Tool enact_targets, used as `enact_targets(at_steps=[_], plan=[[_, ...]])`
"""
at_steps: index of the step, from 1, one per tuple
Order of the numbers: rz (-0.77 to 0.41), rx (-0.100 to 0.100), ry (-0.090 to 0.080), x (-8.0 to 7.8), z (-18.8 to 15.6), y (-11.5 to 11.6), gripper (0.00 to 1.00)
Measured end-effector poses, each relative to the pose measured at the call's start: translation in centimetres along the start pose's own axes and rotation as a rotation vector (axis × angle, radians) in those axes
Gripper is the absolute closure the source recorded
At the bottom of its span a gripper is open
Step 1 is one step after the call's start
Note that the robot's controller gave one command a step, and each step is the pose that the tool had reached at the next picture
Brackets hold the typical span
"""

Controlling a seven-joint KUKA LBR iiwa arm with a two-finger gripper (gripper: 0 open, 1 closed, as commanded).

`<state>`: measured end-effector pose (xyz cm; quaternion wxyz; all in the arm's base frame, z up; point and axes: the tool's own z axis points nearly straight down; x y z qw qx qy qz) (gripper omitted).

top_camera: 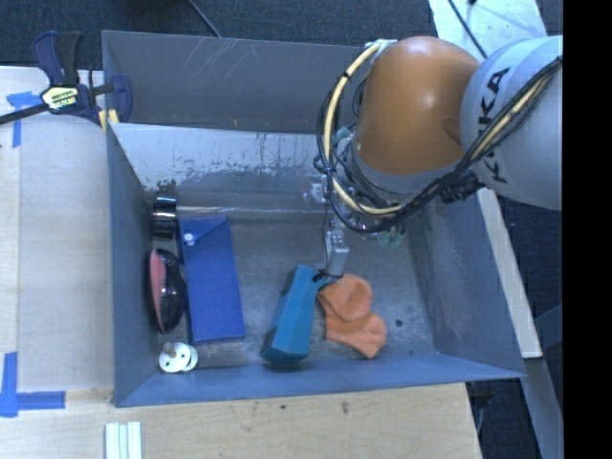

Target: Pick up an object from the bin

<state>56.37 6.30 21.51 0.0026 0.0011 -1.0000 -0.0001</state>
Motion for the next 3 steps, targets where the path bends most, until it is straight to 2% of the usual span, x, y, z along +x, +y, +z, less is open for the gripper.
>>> enact_targets(at_steps=[1,2,3], plan=[[0.002,-0.001,-0.008,-0.1,-0.5,0.0,0.0],[-0.064,-0.001,-0.016,1.4,1.5,-0.5,0.0],[-0.101,0.0,-0.011,2.0,7.5,-4.1,0.0]])
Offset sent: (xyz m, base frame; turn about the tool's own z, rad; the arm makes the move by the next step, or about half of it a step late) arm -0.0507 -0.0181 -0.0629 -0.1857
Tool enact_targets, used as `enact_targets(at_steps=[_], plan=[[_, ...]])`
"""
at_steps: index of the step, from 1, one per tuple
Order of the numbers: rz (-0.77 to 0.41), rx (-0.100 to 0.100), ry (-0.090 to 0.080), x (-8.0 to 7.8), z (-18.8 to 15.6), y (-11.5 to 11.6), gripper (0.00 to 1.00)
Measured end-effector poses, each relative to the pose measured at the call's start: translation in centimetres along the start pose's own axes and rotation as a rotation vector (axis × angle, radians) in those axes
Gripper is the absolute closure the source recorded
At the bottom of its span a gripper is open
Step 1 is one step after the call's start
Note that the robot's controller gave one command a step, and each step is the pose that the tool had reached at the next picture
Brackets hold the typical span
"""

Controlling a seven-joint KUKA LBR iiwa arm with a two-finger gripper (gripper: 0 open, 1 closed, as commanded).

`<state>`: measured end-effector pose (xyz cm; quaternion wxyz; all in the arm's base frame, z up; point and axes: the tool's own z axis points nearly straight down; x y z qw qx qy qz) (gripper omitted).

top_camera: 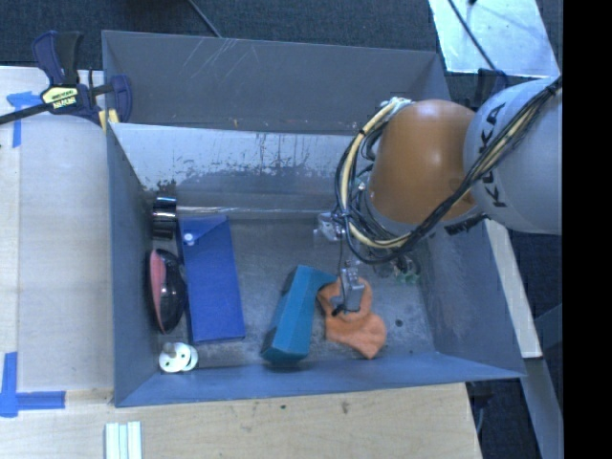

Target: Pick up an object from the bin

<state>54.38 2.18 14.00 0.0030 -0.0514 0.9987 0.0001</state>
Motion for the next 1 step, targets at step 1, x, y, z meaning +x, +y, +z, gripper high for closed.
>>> enact_targets(at_steps=[1], plan=[[-0.001,0.001,0.007,1.5,3.45,-0.6,0.0]])
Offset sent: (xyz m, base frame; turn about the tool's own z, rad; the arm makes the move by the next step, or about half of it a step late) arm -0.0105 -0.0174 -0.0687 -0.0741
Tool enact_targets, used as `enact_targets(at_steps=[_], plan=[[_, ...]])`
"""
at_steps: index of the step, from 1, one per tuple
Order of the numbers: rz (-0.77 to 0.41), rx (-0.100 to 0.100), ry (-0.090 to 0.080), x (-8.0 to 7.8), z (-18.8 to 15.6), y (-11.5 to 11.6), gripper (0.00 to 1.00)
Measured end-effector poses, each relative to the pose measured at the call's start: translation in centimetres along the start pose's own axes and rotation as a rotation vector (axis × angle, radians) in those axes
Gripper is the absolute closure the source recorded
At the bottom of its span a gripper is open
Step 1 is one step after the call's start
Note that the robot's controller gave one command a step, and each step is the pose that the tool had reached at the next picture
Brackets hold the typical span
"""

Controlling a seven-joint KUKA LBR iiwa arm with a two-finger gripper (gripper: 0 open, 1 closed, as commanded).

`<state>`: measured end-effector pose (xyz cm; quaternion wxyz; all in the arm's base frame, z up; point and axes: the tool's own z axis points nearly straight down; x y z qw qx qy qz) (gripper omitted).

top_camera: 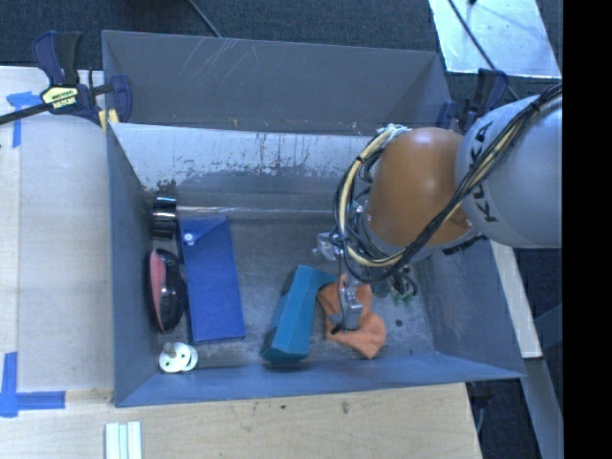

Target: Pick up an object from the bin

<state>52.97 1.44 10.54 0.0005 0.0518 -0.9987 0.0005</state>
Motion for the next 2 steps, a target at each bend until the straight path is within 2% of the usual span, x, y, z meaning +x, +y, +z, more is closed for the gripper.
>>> enact_targets(at_steps=[1,2], plan=[[-0.07,0.0,-0.007,-0.42,3.33,-1.15,1.0],[-0.069,0.0,-0.007,-0.42,3.33,-1.15,1.0]])
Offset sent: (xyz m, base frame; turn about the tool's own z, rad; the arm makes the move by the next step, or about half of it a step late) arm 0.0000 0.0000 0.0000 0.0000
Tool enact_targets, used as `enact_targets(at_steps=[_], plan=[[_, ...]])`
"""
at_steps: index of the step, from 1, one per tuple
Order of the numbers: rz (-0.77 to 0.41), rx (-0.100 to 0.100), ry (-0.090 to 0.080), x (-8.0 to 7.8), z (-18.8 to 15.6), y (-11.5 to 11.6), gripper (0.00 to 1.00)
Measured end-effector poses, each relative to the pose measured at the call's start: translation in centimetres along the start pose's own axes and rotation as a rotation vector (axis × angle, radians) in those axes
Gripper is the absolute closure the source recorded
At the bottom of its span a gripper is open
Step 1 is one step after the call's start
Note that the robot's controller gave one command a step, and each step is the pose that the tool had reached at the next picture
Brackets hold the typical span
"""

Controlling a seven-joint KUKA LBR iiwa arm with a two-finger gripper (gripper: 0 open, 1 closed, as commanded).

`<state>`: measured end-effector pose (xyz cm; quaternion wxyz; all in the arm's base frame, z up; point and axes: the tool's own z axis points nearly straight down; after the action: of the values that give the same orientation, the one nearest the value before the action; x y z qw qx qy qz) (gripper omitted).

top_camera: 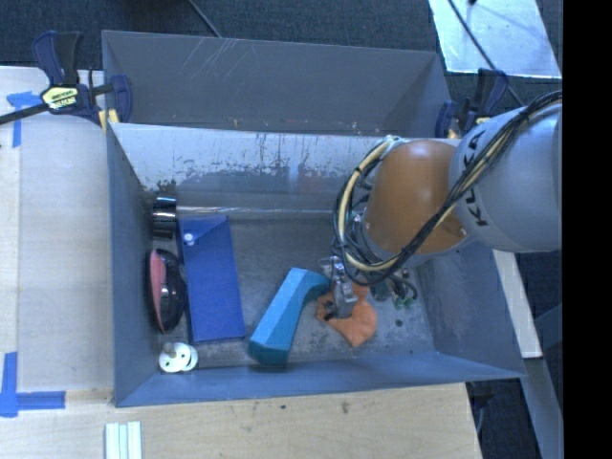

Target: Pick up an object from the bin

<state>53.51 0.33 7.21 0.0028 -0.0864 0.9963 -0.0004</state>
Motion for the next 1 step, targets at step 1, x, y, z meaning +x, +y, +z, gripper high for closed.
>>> enact_targets(at_steps=[1], plan=[[0.0,0.0,0.0,0.0,0.0,0.0,1.0]])
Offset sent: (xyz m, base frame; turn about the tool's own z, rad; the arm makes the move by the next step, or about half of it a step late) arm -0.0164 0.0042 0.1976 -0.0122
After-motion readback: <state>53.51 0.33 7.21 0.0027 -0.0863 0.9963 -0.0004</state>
